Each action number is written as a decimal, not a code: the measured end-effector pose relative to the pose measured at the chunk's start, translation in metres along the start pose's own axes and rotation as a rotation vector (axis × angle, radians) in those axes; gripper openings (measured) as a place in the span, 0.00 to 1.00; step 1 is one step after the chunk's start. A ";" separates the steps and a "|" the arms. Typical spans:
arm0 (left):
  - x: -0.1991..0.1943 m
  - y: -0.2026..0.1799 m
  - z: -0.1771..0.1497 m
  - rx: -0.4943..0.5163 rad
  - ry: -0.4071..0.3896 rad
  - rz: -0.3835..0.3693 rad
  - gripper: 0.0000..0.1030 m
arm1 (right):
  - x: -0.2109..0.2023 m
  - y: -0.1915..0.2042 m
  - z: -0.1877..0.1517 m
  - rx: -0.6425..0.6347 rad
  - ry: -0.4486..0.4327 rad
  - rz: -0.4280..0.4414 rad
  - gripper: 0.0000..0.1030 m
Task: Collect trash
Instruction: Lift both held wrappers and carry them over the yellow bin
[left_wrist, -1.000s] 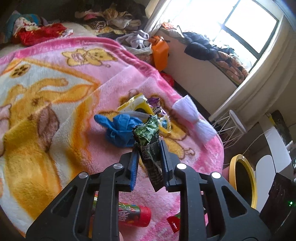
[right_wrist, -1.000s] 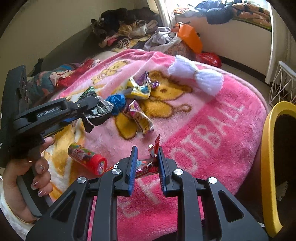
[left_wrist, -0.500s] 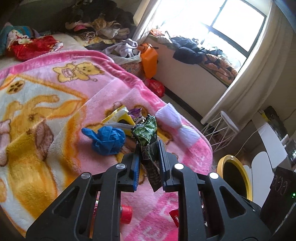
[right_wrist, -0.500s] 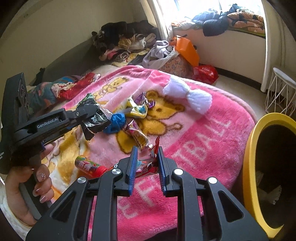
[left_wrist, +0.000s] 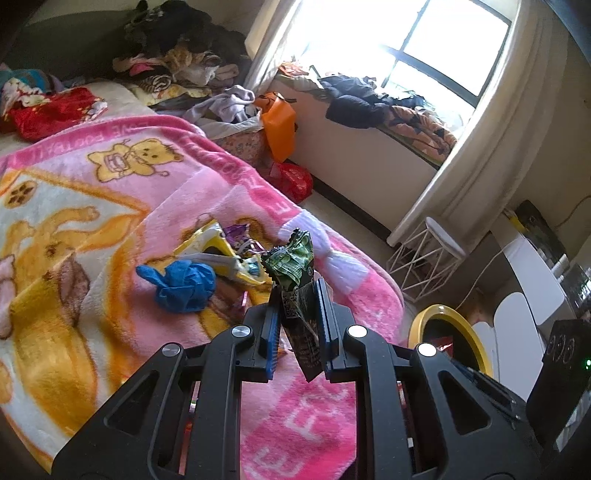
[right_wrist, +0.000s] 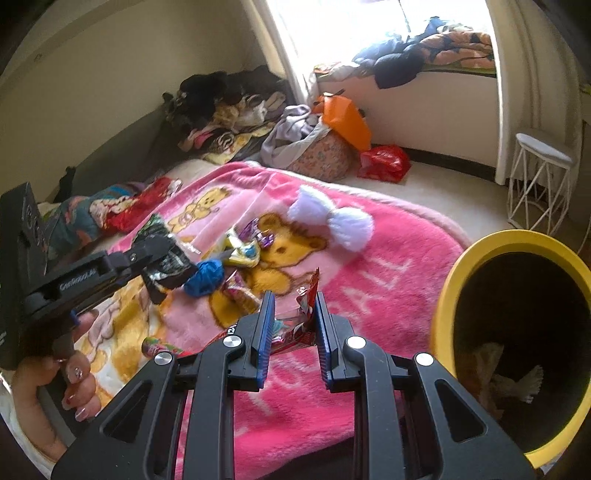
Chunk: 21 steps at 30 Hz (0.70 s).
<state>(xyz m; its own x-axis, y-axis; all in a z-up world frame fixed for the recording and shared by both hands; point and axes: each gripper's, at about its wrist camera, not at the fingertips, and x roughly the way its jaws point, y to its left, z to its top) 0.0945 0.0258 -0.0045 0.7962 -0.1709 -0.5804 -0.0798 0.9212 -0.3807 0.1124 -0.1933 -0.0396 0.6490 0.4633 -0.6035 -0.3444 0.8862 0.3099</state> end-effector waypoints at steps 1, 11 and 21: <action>0.000 -0.003 0.000 0.004 0.000 -0.003 0.12 | -0.001 -0.003 0.001 0.004 -0.005 -0.005 0.20; 0.001 -0.025 -0.004 0.046 0.004 -0.035 0.12 | -0.023 -0.034 0.006 0.062 -0.062 -0.066 0.20; 0.004 -0.045 -0.010 0.086 0.012 -0.066 0.12 | -0.044 -0.057 0.006 0.100 -0.110 -0.123 0.20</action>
<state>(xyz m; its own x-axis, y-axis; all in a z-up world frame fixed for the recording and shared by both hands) 0.0956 -0.0201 0.0037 0.7906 -0.2358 -0.5651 0.0246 0.9344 -0.3554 0.1077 -0.2643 -0.0260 0.7538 0.3450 -0.5593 -0.1926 0.9297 0.3138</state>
